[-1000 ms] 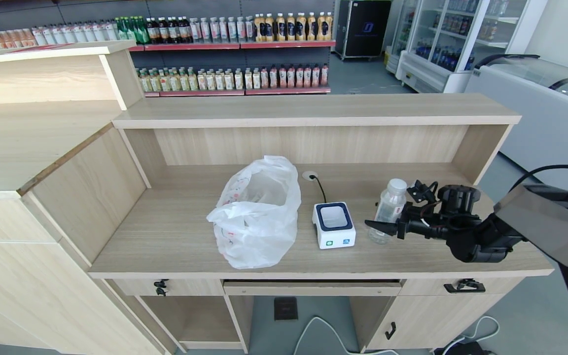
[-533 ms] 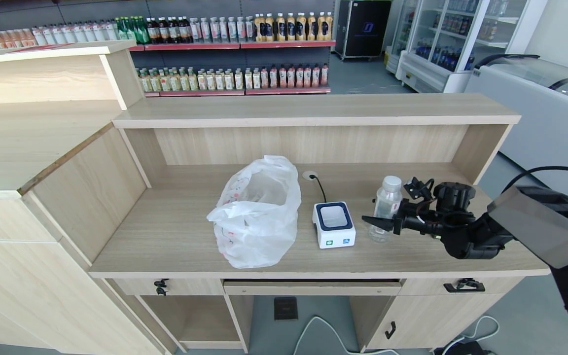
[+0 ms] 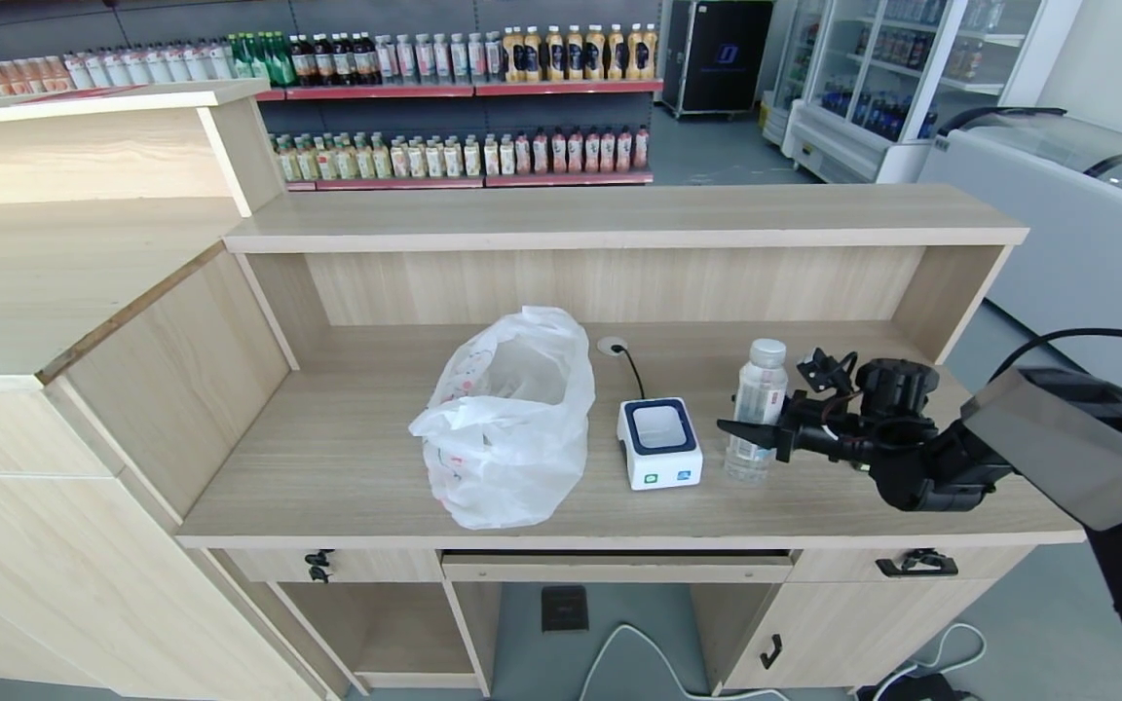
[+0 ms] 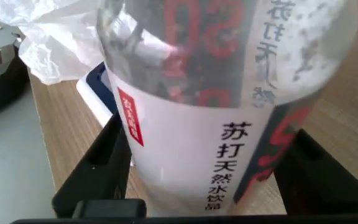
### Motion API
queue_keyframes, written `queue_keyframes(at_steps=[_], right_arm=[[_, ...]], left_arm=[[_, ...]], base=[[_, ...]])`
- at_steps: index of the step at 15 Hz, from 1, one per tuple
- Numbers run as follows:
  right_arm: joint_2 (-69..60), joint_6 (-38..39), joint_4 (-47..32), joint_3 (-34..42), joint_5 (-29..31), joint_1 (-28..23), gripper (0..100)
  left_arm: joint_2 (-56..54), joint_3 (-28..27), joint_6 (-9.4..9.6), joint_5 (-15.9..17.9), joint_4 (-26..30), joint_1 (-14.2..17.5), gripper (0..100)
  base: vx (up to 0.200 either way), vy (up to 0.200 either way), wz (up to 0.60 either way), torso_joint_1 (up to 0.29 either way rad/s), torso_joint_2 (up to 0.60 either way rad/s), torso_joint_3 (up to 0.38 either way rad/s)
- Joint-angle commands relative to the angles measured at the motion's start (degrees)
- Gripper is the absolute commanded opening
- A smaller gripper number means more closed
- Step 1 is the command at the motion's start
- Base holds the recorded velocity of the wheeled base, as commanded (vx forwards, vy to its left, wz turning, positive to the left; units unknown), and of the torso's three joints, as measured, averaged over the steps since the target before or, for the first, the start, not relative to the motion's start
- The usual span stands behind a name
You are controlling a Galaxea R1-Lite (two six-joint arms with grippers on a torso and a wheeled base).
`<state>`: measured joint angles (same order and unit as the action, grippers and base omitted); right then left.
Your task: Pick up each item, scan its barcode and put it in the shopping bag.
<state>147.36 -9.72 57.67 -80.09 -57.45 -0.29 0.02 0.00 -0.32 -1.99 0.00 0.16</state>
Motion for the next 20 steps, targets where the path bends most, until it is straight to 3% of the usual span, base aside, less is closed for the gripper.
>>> queue_keyframes(at_steps=[1,7,10,13,17,20], right_arm=[[-0.58,0.14,0.25,0.2,-0.03,-0.06,0],[-6.56,2.68,1.3,5.74,-0.03,-0.41,0],[-17.19,5.85,0.69,10.04,0.15,-0.94,0],[-34.51,17.54,0.16,17.34,-0.2,-0.67,0],[-56.57,39.51,0.16,24.46,-0.82,-0.32,0],[-66.15,48.48,0.16,29.03,-3.89,1.17,0]], left_arm=[[-0.02,0.0,-0.03,-0.03,0.0,0.02,100],[-0.02,0.0,-0.03,-0.03,0.0,0.02,100],[-0.02,0.0,-0.03,-0.12,0.0,0.02,100],[-0.02,0.0,-0.03,-0.03,0.0,-0.07,100],[-0.02,0.0,-0.03,-0.03,0.0,0.02,100],[-0.02,0.0,-0.03,-0.03,0.0,0.02,100]], base=[[0.0,0.0,0.0,0.0,0.0,0.0],[0.0,0.0,0.0,0.0,0.0,0.0],[0.0,0.0,0.0,0.0,0.0,0.0],[0.0,0.0,0.0,0.0,0.0,0.0],[0.0,0.0,0.0,0.0,0.0,0.0],[0.0,0.0,0.0,0.0,0.0,0.0]])
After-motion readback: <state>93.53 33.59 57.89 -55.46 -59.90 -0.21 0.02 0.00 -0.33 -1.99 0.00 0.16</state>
